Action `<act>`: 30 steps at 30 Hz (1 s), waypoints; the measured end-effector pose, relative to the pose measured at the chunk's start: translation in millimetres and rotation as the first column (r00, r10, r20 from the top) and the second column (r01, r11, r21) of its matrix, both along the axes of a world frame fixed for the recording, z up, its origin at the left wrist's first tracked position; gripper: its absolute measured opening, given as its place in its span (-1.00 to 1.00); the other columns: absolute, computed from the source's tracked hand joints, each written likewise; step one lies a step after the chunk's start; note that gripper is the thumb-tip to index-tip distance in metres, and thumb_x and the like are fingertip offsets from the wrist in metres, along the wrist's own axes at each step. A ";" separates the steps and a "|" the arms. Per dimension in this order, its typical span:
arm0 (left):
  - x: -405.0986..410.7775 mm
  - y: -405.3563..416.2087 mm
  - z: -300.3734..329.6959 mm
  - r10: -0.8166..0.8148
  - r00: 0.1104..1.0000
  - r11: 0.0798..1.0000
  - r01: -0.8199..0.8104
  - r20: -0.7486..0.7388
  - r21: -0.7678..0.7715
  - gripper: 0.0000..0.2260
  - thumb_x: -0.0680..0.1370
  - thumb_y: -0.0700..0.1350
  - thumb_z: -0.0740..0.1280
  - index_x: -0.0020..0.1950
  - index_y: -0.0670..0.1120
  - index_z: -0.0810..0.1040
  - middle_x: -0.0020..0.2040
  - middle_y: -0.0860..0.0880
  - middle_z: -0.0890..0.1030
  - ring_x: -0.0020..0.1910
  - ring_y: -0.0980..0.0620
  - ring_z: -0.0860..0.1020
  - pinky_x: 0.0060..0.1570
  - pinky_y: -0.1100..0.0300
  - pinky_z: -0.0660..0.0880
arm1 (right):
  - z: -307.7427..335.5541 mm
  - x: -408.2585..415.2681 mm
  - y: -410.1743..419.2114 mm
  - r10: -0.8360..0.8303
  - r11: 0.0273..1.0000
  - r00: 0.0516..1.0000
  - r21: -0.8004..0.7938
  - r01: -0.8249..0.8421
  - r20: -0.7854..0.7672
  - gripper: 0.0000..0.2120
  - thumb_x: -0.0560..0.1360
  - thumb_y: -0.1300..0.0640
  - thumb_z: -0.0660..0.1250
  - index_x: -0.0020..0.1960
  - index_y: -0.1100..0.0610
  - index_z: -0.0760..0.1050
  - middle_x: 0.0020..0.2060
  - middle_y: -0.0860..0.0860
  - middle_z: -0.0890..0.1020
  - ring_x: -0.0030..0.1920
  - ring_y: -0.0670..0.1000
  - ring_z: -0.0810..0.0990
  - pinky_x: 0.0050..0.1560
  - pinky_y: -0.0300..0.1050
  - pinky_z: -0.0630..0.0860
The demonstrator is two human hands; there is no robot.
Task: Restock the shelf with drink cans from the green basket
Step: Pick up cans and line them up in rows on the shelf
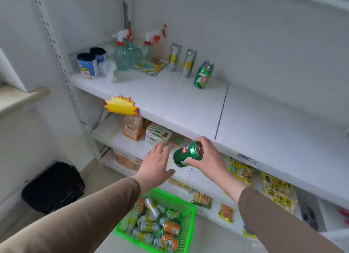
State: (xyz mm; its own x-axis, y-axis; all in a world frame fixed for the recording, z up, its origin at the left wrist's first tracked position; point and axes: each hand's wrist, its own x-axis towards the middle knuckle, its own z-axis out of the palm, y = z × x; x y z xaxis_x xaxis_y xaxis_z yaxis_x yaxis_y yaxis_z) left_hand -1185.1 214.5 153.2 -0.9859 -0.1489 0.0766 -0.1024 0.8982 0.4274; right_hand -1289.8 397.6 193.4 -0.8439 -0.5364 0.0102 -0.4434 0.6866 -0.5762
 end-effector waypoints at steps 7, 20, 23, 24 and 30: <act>-73.5 -26.4 65.9 0.018 0.993 1.000 -0.018 -0.117 0.005 -0.20 0.43 0.13 0.45 0.55 -0.05 0.15 0.51 -0.08 0.22 0.48 -0.11 0.19 0.43 -0.02 0.23 | 65.9 -71.3 -26.0 -0.096 0.983 0.995 -0.156 0.092 -0.013 -0.39 0.27 -0.11 0.59 0.17 -0.16 0.31 0.06 -0.16 0.56 0.03 -0.06 0.56 -0.12 -0.18 0.39; -186.8 -55.6 78.3 0.132 0.991 0.991 -0.131 -0.026 0.034 -0.12 0.41 0.23 0.46 0.57 -0.03 0.10 0.51 -0.07 0.24 0.45 -0.11 0.23 0.39 -0.03 0.29 | 71.4 -220.0 -89.5 -0.163 0.986 0.983 -0.053 0.159 -0.083 -0.32 0.33 -0.18 0.56 0.34 0.02 0.42 0.25 0.01 0.59 0.24 0.13 0.53 0.17 0.02 0.51; -209.4 -61.8 80.5 0.148 0.988 0.988 -0.147 -0.032 0.043 -0.13 0.42 0.23 0.46 0.57 -0.03 0.11 0.50 -0.08 0.25 0.45 -0.12 0.24 0.40 -0.03 0.31 | 67.1 -240.9 -104.1 -0.189 0.981 0.974 -0.061 0.182 -0.127 -0.37 0.32 -0.18 0.55 0.28 0.02 0.43 0.21 0.01 0.59 0.22 0.15 0.53 0.13 0.04 0.52; -216.9 -63.2 81.4 0.148 0.988 0.988 -0.146 -0.036 0.045 -0.13 0.42 0.22 0.46 0.57 -0.03 0.11 0.50 -0.08 0.25 0.45 -0.12 0.25 0.39 -0.03 0.31 | 65.5 -247.2 -108.7 -0.204 0.978 0.971 -0.076 0.196 -0.127 -0.36 0.32 -0.17 0.55 0.29 0.03 0.42 0.22 0.02 0.58 0.22 0.16 0.52 0.13 0.02 0.51; -253.2 -68.2 79.6 0.112 0.993 0.992 -0.109 -0.044 0.059 -0.14 0.42 0.21 0.46 0.57 -0.03 0.10 0.50 -0.08 0.25 0.44 -0.12 0.25 0.40 -0.03 0.31 | 54.9 -279.7 -129.3 -0.300 0.936 0.952 -0.213 0.280 -0.066 -0.35 0.35 -0.05 0.59 0.32 0.06 0.38 0.25 0.01 0.55 0.25 0.14 0.51 0.18 -0.01 0.48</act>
